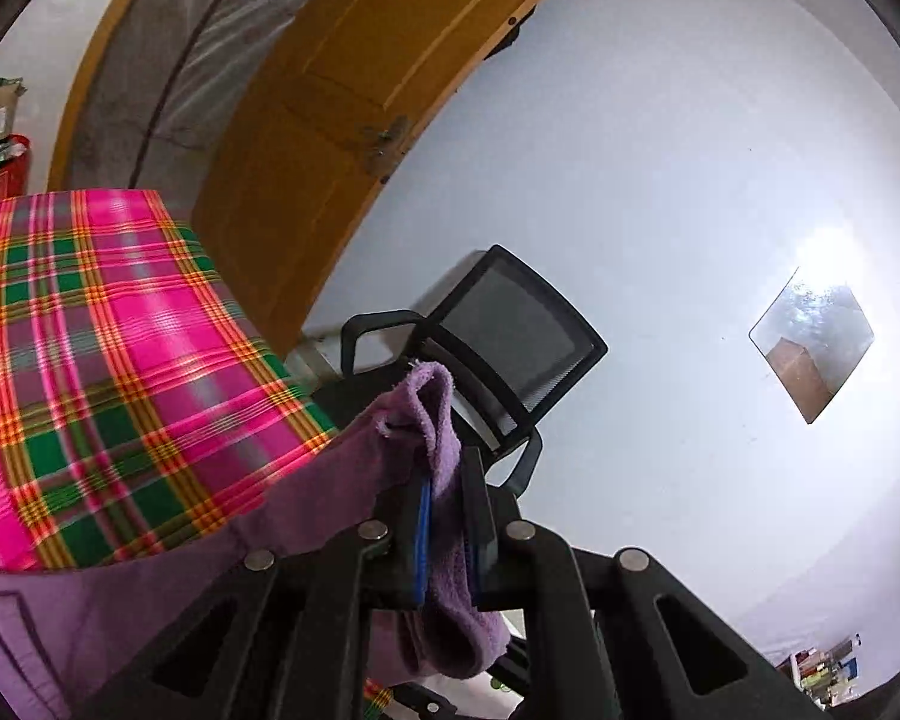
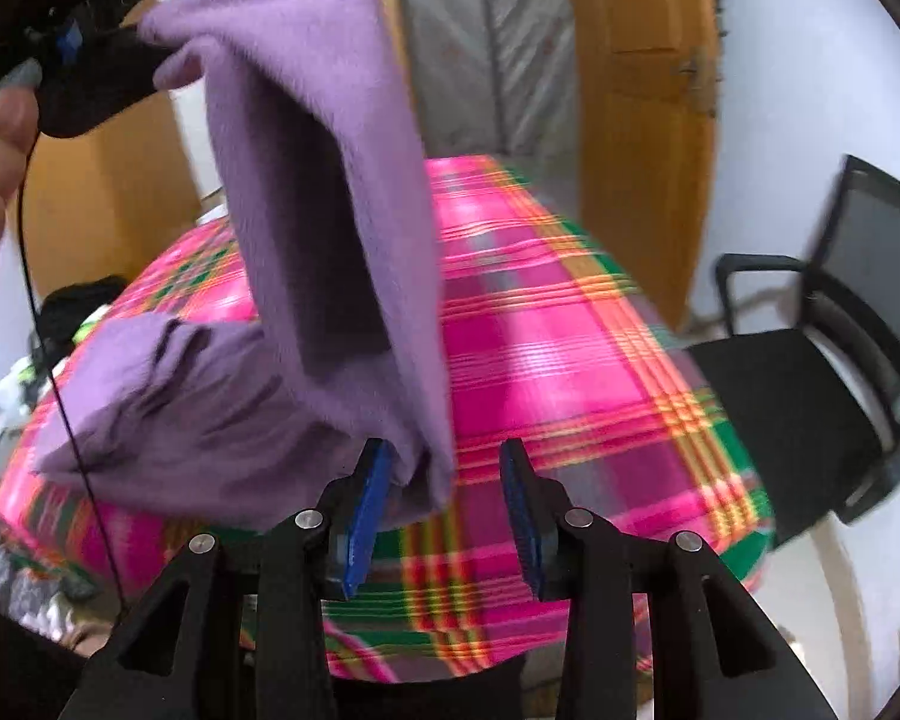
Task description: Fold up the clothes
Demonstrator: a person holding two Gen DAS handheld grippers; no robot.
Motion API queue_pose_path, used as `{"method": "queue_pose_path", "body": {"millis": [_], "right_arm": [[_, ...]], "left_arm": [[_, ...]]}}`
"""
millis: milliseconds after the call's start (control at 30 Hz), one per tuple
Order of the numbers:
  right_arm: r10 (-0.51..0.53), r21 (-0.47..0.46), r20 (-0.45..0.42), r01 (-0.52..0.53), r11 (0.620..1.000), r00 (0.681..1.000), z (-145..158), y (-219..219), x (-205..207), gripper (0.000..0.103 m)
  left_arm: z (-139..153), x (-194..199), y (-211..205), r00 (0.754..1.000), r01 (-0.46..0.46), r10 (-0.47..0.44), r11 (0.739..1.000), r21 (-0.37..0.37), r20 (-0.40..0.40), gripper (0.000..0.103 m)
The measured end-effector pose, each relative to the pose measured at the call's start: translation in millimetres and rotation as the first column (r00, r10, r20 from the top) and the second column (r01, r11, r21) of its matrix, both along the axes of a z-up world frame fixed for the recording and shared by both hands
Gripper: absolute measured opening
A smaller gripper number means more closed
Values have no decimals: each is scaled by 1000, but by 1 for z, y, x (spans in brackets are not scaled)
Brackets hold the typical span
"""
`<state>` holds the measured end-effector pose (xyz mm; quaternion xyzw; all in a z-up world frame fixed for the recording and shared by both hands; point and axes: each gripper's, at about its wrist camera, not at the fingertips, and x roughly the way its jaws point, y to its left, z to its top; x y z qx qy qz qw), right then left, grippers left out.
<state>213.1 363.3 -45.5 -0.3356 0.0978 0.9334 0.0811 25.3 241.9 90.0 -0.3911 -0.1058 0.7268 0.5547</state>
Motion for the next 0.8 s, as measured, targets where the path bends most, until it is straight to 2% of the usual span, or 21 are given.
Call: {"method": "queue_pose_path", "body": {"millis": [100,200,267,367,467,567,667,800], "right_arm": [[28,-48,-34,-29,998,999,3,3,12,38],[128,-60,-79,-133,989,989,9,-8,16,27],[196,-67,-90,-202,977,977,10,-19,11,22],[244,-47,-73,-248,968,967,5,-33,3,20],[219,-43,-60,-222,974,974,-2,-31,-16,21],[145,-64,31,-143,988,989,-21,-15,-29,20],[100,-115,70,-92,989,993,-36,5,-19,13],[61,-124,74,-51,991,995,-37,18,-10,14]], "left_arm": [[3,-2,9,1000,27,-27,1000,-2,2,9],[3,-5,17,999,42,-42,999,-15,4,9],[0,-8,19,999,47,-46,999,-27,12,9],[-6,-12,19,998,50,-49,998,-44,29,9],[-10,-11,14,998,48,-46,998,-51,33,9],[-13,-10,5,999,37,-36,998,-57,25,9],[-17,-11,-4,1000,20,-19,998,-67,15,9],[-45,-15,-31,998,-27,31,996,-87,47,9]]}}
